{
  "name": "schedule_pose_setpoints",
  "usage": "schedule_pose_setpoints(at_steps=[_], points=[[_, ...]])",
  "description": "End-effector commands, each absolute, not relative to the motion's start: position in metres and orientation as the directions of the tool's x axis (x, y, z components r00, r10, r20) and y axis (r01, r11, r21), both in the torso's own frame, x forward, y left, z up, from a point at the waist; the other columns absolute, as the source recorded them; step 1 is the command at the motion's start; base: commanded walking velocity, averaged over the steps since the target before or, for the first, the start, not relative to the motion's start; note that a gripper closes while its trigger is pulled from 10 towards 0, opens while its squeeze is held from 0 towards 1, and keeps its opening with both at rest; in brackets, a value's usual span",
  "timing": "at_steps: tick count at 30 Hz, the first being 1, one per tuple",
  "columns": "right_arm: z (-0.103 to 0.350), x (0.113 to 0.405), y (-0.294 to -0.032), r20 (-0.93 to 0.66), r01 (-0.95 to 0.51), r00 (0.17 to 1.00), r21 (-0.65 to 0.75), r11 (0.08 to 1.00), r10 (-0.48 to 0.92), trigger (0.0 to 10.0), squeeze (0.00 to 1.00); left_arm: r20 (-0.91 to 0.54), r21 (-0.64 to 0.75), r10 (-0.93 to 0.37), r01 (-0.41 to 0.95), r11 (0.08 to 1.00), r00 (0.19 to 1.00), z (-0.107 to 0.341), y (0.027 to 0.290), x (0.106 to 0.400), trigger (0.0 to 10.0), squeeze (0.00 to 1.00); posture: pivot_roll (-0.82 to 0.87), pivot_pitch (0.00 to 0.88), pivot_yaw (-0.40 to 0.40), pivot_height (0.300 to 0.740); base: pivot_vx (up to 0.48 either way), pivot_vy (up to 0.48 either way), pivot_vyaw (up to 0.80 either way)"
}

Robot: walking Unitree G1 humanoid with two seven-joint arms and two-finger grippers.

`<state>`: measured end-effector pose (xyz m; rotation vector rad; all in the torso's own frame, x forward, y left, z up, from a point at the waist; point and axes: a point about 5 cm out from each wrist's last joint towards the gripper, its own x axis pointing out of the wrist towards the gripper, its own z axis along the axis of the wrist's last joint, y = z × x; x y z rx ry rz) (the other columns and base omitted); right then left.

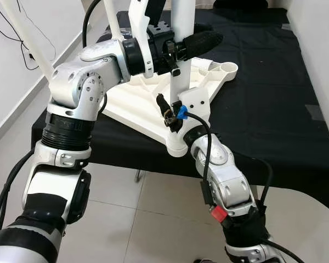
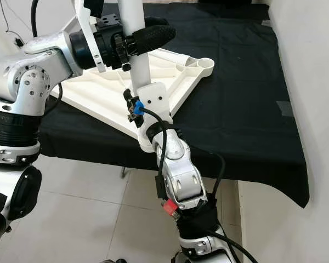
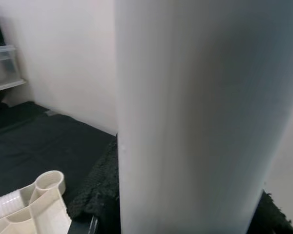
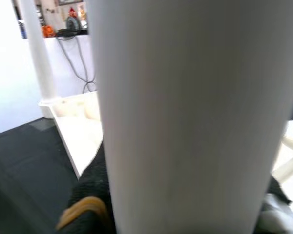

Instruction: Building children table

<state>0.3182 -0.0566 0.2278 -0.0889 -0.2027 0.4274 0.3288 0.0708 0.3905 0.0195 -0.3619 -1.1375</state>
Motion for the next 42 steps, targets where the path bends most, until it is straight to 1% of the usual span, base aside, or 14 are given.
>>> schedule_pose_setpoints(at_steps=[1, 2, 8, 11, 14, 15, 21, 23, 25, 27, 28, 29, 33, 42], points=[[0.191, 0.313, -0.041, 0.023, -0.526, 0.848, -0.071, 0.847, 0.529, 10.0, 1.0, 0.271, 0.16, -0.868, 0.87, 0.467, 0.416, 0.386, 0.081, 0.334, 0.0, 0.0, 0.01, 0.207, 0.067, 0.74, 0.0, 0.0, 0.0], [0.191, 0.313, -0.041, 0.023, -0.526, 0.848, -0.071, 0.847, 0.529, 10.0, 1.0, 0.271, 0.16, -0.868, 0.87, 0.467, 0.416, 0.386, 0.081, 0.334, 0.0, 0.0, 0.01, 0.207, 0.067, 0.74, 0.0, 0.0, 0.0], [0.21, 0.321, -0.052, 0.083, -0.658, 0.748, -0.03, 0.752, 0.658, 10.0, 1.0, 0.275, 0.163, -0.867, 0.868, 0.469, 0.416, 0.388, 0.081, 0.333, 0.0, 0.0, 0.01, 0.205, 0.066, 0.74, 0.0, 0.0, 0.0], [0.229, 0.331, -0.069, 0.113, -0.737, 0.663, -0.072, 0.672, 0.74, 10.0, 1.0, 0.283, 0.163, -0.866, 0.869, 0.468, 0.413, 0.389, 0.082, 0.332, 0.0, 0.0, 0.01, 0.205, 0.066, 0.74, 0.0, 0.0, 0.0], [0.234, 0.333, -0.073, 0.121, -0.754, 0.642, -0.078, 0.652, 0.757, 10.0, 1.0, 0.285, 0.162, -0.866, 0.869, 0.467, 0.412, 0.39, 0.082, 0.332, 0.0, 0.0, 0.01, 0.205, 0.066, 0.74, 0.0, 0.0, 0.0], [0.239, 0.334, -0.074, 0.133, -0.775, 0.614, -0.084, 0.626, 0.778, 10.0, 0.0, 0.284, 0.163, -0.867, 0.871, 0.464, 0.409, 0.39, 0.081, 0.331, 0.0, 0.0, 0.01, 0.204, 0.069, 0.74, 0.0, 0.0, 0.0], [0.25, 0.338, -0.078, 0.129, -0.819, 0.537, -0.159, 0.552, 0.834, 10.0, 0.0, 0.275, 0.162, -0.873, 0.876, 0.455, 0.403, 0.389, 0.079, 0.331, 0.0, 0.0, 0.01, 0.202, 0.071, 0.74, 0.0, 0.0, 0.0], [0.253, 0.339, -0.079, 0.115, -0.853, 0.478, -0.175, 0.492, 0.871, 10.0, 0.0, 0.272, 0.16, -0.875, 0.878, 0.451, 0.4, 0.388, 0.078, 0.331, 0.0, 0.0, 0.01, 0.2, 0.077, 0.74, 0.0, 0.0, 0.0], [0.253, 0.339, -0.079, 0.115, -0.853, 0.478, -0.175, 0.492, 0.871, 10.0, 0.0, 0.272, 0.16, -0.875, 0.878, 0.451, 0.4, 0.388, 0.078, 0.331, 0.0, 0.0, 0.01, 0.2, 0.077, 0.74, 0.0, 0.0, 0.0], [0.253, 0.34, -0.08, 0.075, -0.881, 0.422, -0.202, 0.428, 0.904, 10.0, 0.0, 0.269, 0.158, -0.877, 0.88, 0.449, 0.399, 0.387, 0.078, 0.332, 0.0, 0.0, 0.01, 0.198, 0.079, 0.74, 0.0, 0.0, 0.0], [0.253, 0.341, -0.082, 0.054, -0.89, 0.399, -0.216, 0.401, 0.915, 1.8, 0.0, 0.268, 0.157, -0.877, 0.88, 0.448, 0.398, 0.387, 0.077, 0.332, 0.0, 0.0, 0.01, 0.199, 0.081, 0.74, 0.0, 0.0, 0.0], [0.253, 0.342, -0.084, 0.035, -0.9, 0.374, -0.228, 0.372, 0.927, 0.0, 0.0, 0.266, 0.157, -0.878, 0.881, 0.446, 0.398, 0.387, 0.077, 0.333, 0.0, 0.0, 0.01, 0.2, 0.082, 0.74, 0.0, 0.0, 0.0], [0.254, 0.344, -0.085, 0.008, -0.912, 0.335, -0.248, 0.327, 0.942, 0.0, 0.0, 0.264, 0.157, -0.879, 0.882, 0.445, 0.396, 0.387, 0.076, 0.333, 0.0, 0.0, 0.01, 0.207, 0.084, 0.74, 0.0, 0.0, 0.0], [0.255, 0.348, -0.087, -0.01, -0.911, 0.326, -0.269, 0.312, 0.945, 0.0, 0.0, 0.263, 0.158, -0.88, 0.882, 0.444, 0.396, 0.387, 0.076, 0.334, 0.0, 0.0, 0.01, 0.206, 0.085, 0.74, 0.0, 0.0, 0.0]])
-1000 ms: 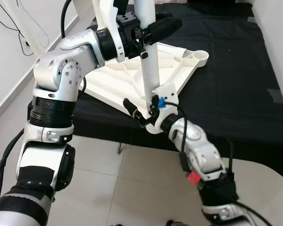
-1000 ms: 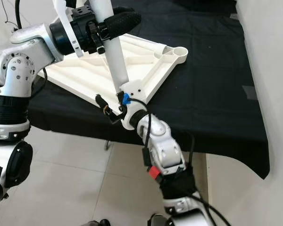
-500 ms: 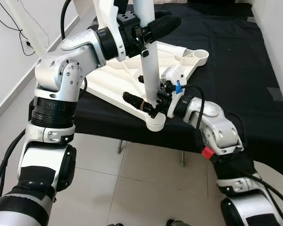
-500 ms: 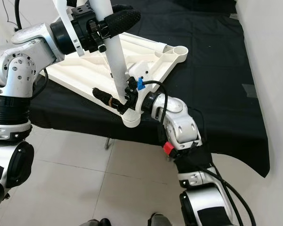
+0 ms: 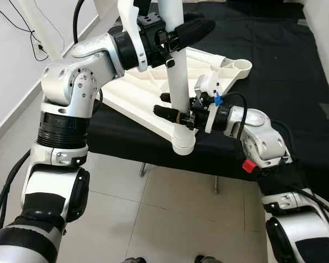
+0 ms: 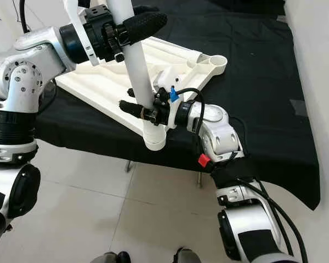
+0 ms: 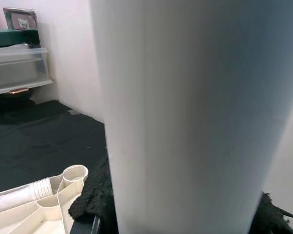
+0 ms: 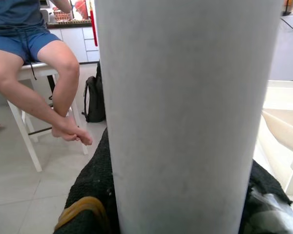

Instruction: Building children table

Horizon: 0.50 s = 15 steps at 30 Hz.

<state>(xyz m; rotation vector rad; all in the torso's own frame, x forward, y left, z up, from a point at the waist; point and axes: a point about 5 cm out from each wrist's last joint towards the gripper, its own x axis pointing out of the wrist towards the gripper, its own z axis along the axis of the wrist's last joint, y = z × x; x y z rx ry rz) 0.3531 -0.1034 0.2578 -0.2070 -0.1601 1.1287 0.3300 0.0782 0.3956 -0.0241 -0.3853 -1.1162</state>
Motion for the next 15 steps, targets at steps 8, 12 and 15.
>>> schedule_pose_setpoints(at_steps=[8, 12, 15], points=[[0.25, 0.352, -0.09, 0.035, -0.891, 0.387, -0.244, 0.383, 0.922, 0.0, 0.0, 0.27, 0.182, -0.859, 0.853, 0.49, 0.435, 0.387, 0.08, 0.339, 10.0, 1.0, 0.01, 0.215, 0.086, 0.74, 0.0, 0.0, 0.0], [0.241, 0.352, -0.091, 0.086, -0.864, 0.46, -0.184, 0.468, 0.884, 0.0, 0.0, 0.329, 0.164, -0.817, 0.823, 0.544, 0.474, 0.394, 0.09, 0.34, 10.0, 1.0, 0.01, 0.223, 0.088, 0.74, 0.0, 0.0, 0.0], [0.237, 0.352, -0.091, 0.105, -0.852, 0.49, -0.153, 0.501, 0.865, 0.0, 0.0, 0.35, 0.155, -0.8, 0.812, 0.563, 0.488, 0.395, 0.095, 0.34, 10.0, 1.0, 0.01, 0.221, 0.091, 0.74, 0.0, 0.0, 0.0]])
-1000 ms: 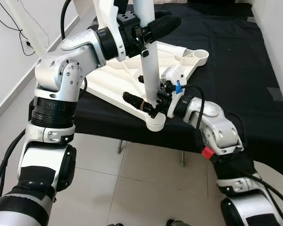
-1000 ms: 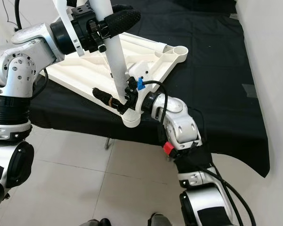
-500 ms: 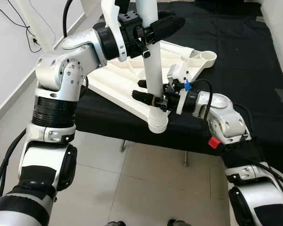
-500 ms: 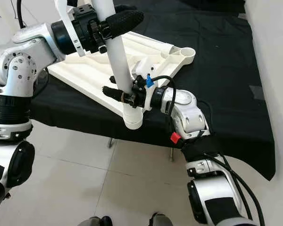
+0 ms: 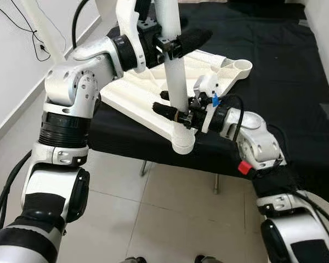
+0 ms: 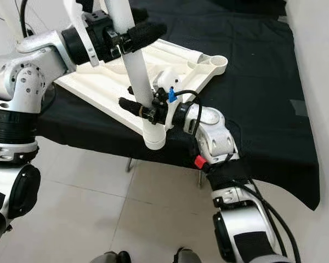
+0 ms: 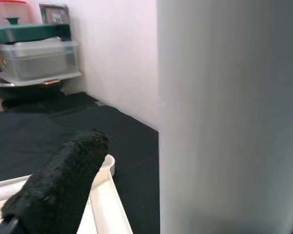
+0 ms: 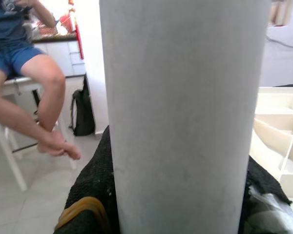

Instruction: Building children table

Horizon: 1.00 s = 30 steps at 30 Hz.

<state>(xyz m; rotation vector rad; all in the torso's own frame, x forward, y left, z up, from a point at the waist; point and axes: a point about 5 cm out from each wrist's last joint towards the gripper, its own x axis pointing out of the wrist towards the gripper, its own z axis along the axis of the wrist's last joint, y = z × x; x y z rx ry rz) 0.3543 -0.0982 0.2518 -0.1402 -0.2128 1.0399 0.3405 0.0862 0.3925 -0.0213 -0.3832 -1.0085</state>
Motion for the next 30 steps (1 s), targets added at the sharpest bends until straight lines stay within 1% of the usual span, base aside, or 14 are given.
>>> schedule_pose_setpoints(at_steps=[1, 5, 7, 10, 14, 18, 23, 24, 29, 30], points=[[0.237, 0.352, -0.091, 0.105, -0.852, 0.49, -0.153, 0.501, 0.865, 0.0, 0.0, 0.35, 0.155, -0.8, 0.812, 0.563, 0.488, 0.395, 0.095, 0.34, 10.0, 1.0, 0.01, 0.221, 0.091, 0.74, 0.0, 0.0, 0.0], [0.225, 0.349, -0.093, 0.155, -0.821, 0.551, -0.077, 0.566, 0.82, 0.0, 0.0, 0.393, 0.116, -0.75, 0.781, 0.614, 0.532, 0.392, 0.118, 0.339, 10.0, 1.0, 0.01, 0.222, 0.093, 0.74, 0.0, 0.0, 0.0], [0.224, 0.348, -0.093, 0.159, -0.818, 0.556, -0.07, 0.571, 0.816, 0.0, 0.0, 0.393, 0.112, -0.746, 0.777, 0.619, 0.538, 0.39, 0.12, 0.339, 10.0, 1.0, 0.01, 0.222, 0.093, 0.74, 0.0, 0.0, 0.0], [0.221, 0.348, -0.096, 0.176, -0.797, 0.587, -0.047, 0.602, 0.79, 0.0, 0.0, 0.396, 0.095, -0.724, 0.759, 0.644, 0.565, 0.381, 0.129, 0.338, 10.0, 1.0, 0.01, 0.22, 0.084, 0.74, 0.0, 0.0, 0.0], [0.219, 0.346, -0.097, 0.183, -0.789, 0.598, -0.042, 0.613, 0.781, 0.0, 0.0, 0.404, 0.07, -0.704, 0.747, 0.661, 0.585, 0.375, 0.135, 0.336, 10.0, 1.0, 0.01, 0.22, 0.083, 0.74, 0.0, 0.0, 0.0], [0.214, 0.34, -0.098, 0.206, -0.753, 0.636, -0.046, 0.656, 0.744, 0.0, 0.0, 0.393, 0.016, -0.657, 0.71, 0.704, 0.643, 0.355, 0.146, 0.332, 10.0, 1.0, 0.01, 0.219, 0.08, 0.74, 0.0, 0.0, 0.0], [0.214, 0.339, -0.099, 0.238, -0.726, 0.662, -0.033, 0.687, 0.711, 0.0, 0.0, 0.385, -0.015, -0.641, 0.699, 0.715, 0.663, 0.345, 0.148, 0.329, 10.0, 1.0, 0.01, 0.22, 0.078, 0.74, 0.0, 0.0, 0.0], [0.214, 0.336, -0.098, 0.278, -0.704, 0.678, -0.02, 0.71, 0.681, 0.0, 0.0, 0.381, -0.041, -0.626, 0.688, 0.724, 0.681, 0.335, 0.15, 0.326, 10.0, 1.0, 0.01, 0.22, 0.077, 0.74, 0.0, 0.0, 0.0], [0.212, 0.331, -0.096, 0.284, -0.707, 0.67, -0.036, 0.706, 0.686, 0.0, 0.0, 0.372, -0.066, -0.61, 0.675, 0.735, 0.7, 0.326, 0.152, 0.323, 10.0, 1.0, 0.01, 0.222, 0.078, 0.74, 0.0, 0.0, 0.0], [0.21, 0.327, -0.093, 0.254, -0.72, 0.655, -0.076, 0.69, 0.712, 0.0, 0.0, 0.366, -0.087, -0.599, 0.667, 0.74, 0.712, 0.32, 0.152, 0.321, 10.0, 1.0, 0.01, 0.221, 0.078, 0.74, 0.0, 0.0, 0.0]])
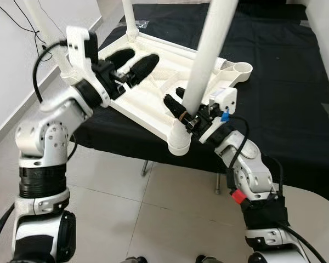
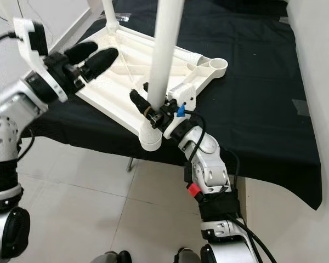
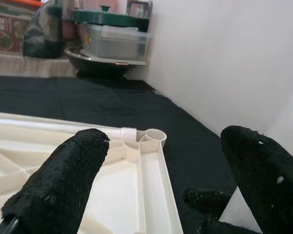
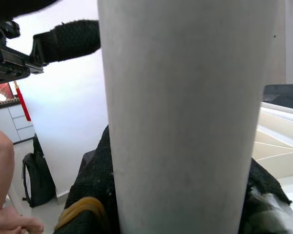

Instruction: Building children table

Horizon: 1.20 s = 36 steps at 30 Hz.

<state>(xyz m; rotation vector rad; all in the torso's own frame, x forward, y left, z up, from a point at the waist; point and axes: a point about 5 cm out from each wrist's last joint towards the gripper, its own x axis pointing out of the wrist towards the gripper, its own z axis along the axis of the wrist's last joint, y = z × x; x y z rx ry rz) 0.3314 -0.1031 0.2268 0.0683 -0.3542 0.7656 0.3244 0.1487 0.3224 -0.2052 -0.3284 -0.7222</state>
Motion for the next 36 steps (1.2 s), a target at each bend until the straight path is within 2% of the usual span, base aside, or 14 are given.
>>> schedule_pose_setpoints(at_steps=[1, 10, 11, 16, 17, 19, 20, 26, 29, 35, 36], points=[[0.21, 0.327, -0.093, 0.254, -0.72, 0.655, -0.076, 0.69, 0.712, 0.0, 0.0, 0.366, -0.087, -0.599, 0.667, 0.74, 0.712, 0.32, 0.152, 0.321, 10.0, 1.0, 0.01, 0.221, 0.078, 0.74, 0.0, 0.0, 0.0], [0.207, 0.321, -0.085, 0.192, -0.735, 0.621, -0.196, 0.65, 0.76, 0.0, 0.0, 0.299, -0.142, -0.614, 0.67, 0.728, 0.73, 0.292, 0.143, 0.312, 10.0, 1.0, 0.01, 0.213, 0.079, 0.74, 0.0, 0.0, 0.0], [0.206, 0.319, -0.082, 0.156, -0.735, 0.615, -0.239, 0.634, 0.773, 0.0, 0.0, 0.251, -0.166, -0.638, 0.682, 0.712, 0.728, 0.274, 0.137, 0.305, 10.0, 1.0, 0.01, 0.213, 0.078, 0.74, 0.0, 0.0, 0.0], [0.207, 0.318, -0.08, 0.135, -0.735, 0.617, -0.252, 0.63, 0.775, 0.0, 0.0, 0.213, -0.206, -0.662, 0.696, 0.688, 0.718, 0.258, 0.132, 0.295, 10.0, 1.0, 0.01, 0.21, 0.079, 0.74, 0.0, 0.0, 0.0], [0.207, 0.319, -0.079, 0.123, -0.734, 0.622, -0.251, 0.631, 0.773, 0.0, 0.0, 0.195, -0.22, -0.679, 0.706, 0.673, 0.708, 0.252, 0.129, 0.289, 10.0, 0.31, 0.01, 0.208, 0.078, 0.74, 0.0, 0.0, 0.0], [0.207, 0.319, -0.079, 0.123, -0.734, 0.622, -0.251, 0.631, 0.773, 0.0, 0.0, 0.195, -0.22, -0.679, 0.706, 0.673, 0.708, 0.252, 0.129, 0.289, 10.0, 0.31, 0.01, 0.208, 0.078, 0.74, 0.0, 0.0, 0.0], [0.207, 0.319, -0.079, 0.113, -0.734, 0.626, -0.251, 0.632, 0.772, 0.0, 0.0, 0.182, -0.232, -0.691, 0.713, 0.661, 0.7, 0.247, 0.127, 0.285, 10.0, 0.0, 0.01, 0.208, 0.078, 0.74, 0.0, 0.0, 0.0], [0.207, 0.323, -0.081, 0.07, -0.735, 0.647, -0.208, 0.645, 0.76, 0.0, 0.0, 0.065, -0.249, -0.78, 0.767, 0.591, 0.622, 0.212, 0.116, 0.257, 10.0, 0.0, 0.01, 0.208, 0.07, 0.74, 0.0, 0.0, 0.0], [0.208, 0.327, -0.084, 0.054, -0.721, 0.674, -0.172, 0.672, 0.737, 0.0, 0.0, -0.004, -0.245, -0.771, 0.747, 0.618, 0.637, 0.192, 0.115, 0.246, 10.0, 0.0, 0.01, 0.212, 0.068, 0.74, 0.0, 0.0, 0.0], [0.203, 0.329, -0.087, 0.025, -0.696, 0.706, -0.159, 0.7, 0.708, 0.2, 0.0, -0.034, -0.253, -0.742, 0.713, 0.655, 0.669, 0.182, 0.116, 0.24, 10.0, 0.0, 0.01, 0.215, 0.063, 0.74, 0.0, 0.0, 0.0], [0.201, 0.329, -0.088, 0.014, -0.688, 0.717, -0.154, 0.71, 0.697, 4.4, 0.0, -0.033, -0.252, -0.73, 0.701, 0.667, 0.683, 0.181, 0.117, 0.239, 10.0, 0.0, 0.01, 0.218, 0.06, 0.74, 0.0, 0.0, 0.0]])
